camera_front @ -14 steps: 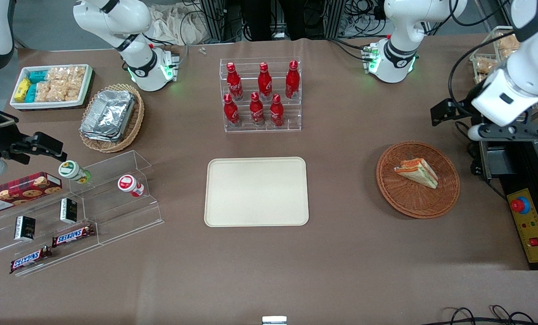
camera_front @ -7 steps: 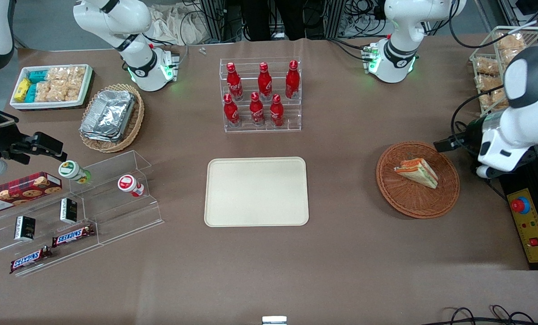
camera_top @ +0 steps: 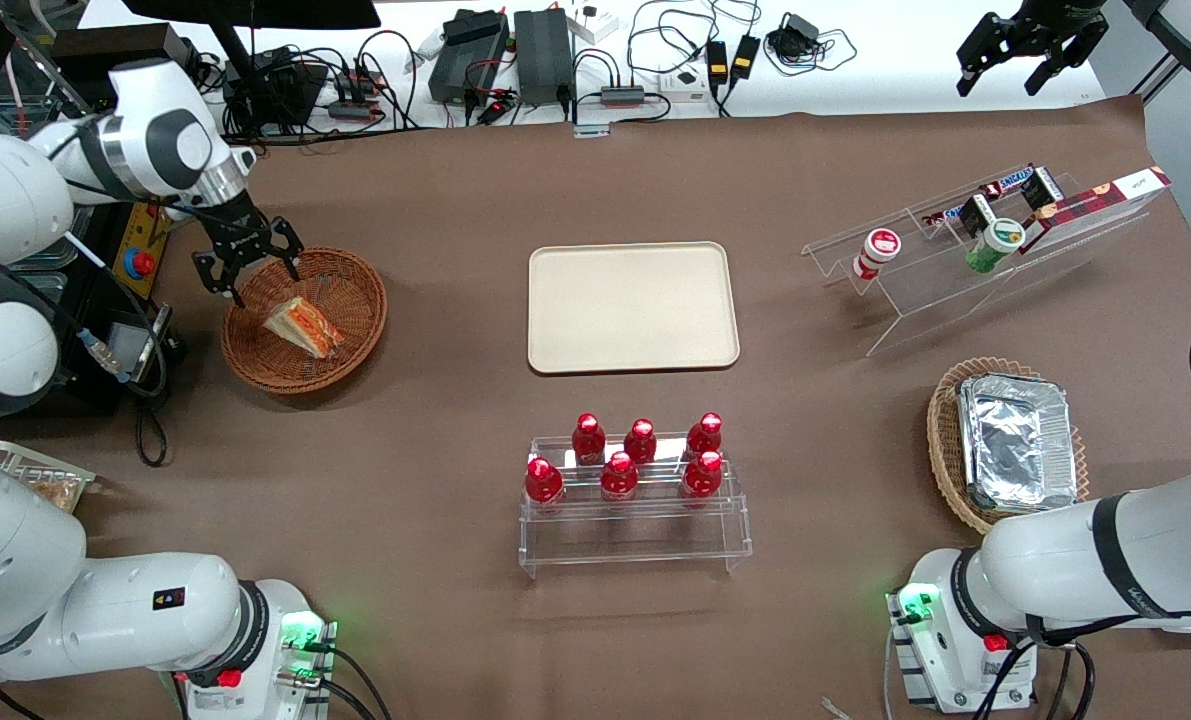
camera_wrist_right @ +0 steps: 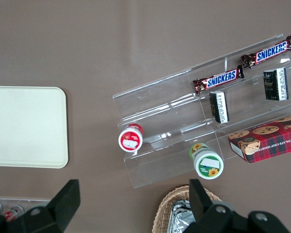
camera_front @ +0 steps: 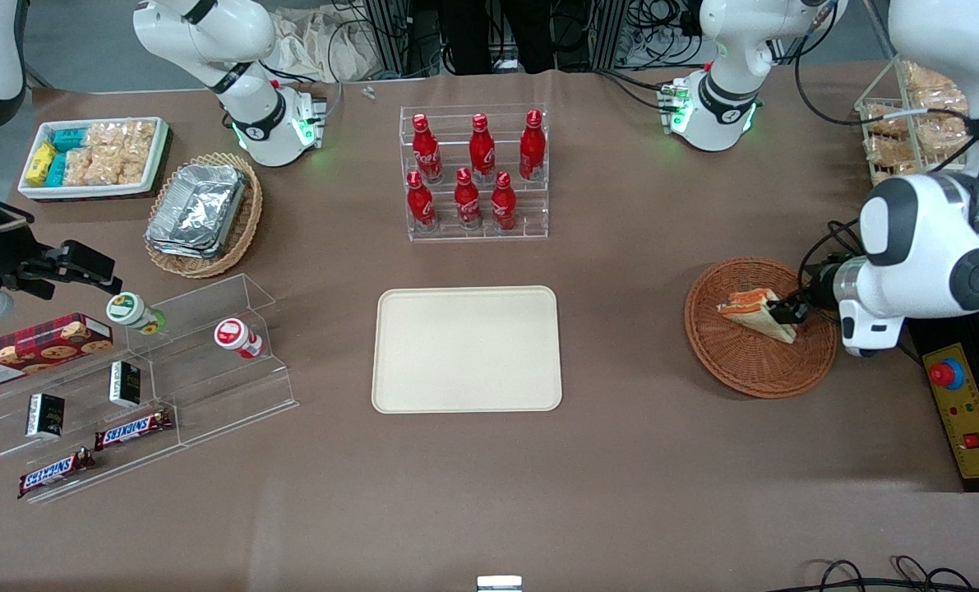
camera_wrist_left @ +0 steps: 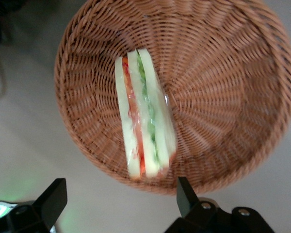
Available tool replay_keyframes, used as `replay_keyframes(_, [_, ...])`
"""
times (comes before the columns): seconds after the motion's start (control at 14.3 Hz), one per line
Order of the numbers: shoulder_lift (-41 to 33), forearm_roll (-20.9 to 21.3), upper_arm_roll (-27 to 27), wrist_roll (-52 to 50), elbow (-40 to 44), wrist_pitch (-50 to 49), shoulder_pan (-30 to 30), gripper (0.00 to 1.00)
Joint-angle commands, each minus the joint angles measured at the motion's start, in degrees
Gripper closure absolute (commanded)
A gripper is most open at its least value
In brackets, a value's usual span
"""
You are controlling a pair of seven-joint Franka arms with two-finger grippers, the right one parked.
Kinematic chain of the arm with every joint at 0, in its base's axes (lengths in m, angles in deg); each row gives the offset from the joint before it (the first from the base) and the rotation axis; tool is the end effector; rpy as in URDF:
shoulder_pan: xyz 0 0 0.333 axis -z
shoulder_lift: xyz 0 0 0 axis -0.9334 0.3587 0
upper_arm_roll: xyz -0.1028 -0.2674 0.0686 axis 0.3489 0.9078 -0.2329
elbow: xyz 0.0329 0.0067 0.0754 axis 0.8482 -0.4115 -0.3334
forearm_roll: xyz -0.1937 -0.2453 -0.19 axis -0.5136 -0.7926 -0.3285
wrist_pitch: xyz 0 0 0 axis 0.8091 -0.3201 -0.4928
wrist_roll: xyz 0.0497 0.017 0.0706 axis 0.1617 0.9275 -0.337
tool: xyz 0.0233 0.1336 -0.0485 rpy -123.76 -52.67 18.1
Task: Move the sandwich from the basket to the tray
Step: 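Close the left gripper on the wrapped sandwich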
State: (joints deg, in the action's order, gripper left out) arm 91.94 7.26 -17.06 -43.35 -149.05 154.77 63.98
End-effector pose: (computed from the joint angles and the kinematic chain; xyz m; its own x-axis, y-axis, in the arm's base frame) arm 0.5182 0.0118 0.2656 0.6401 0.7102 -0.2931 0.6905 -0.6990 -0.1861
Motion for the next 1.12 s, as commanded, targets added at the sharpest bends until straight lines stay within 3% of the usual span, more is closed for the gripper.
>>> replay_keyframes(0.0, [-0.55, -0.35, 0.35, -3.43, -5.67, 7.23, -2.11, 0.00])
replay_keyframes(0.42, [2.17, -1.41, 0.52, -8.17, -11.23, 20.08, -2.57, 0.03])
replay_keyframes(0.7, [2.80, -1.49, 0.96, -10.73, -10.62, 20.71, -2.21, 0.92])
replay_keyframes(0.77, [2.10, -1.49, 1.05, -10.90, -10.53, 20.36, -2.21, 1.00])
replay_keyframes(1.05, [-4.84, -1.41, 3.24, -11.35, -7.90, 11.78, -2.04, 1.00])
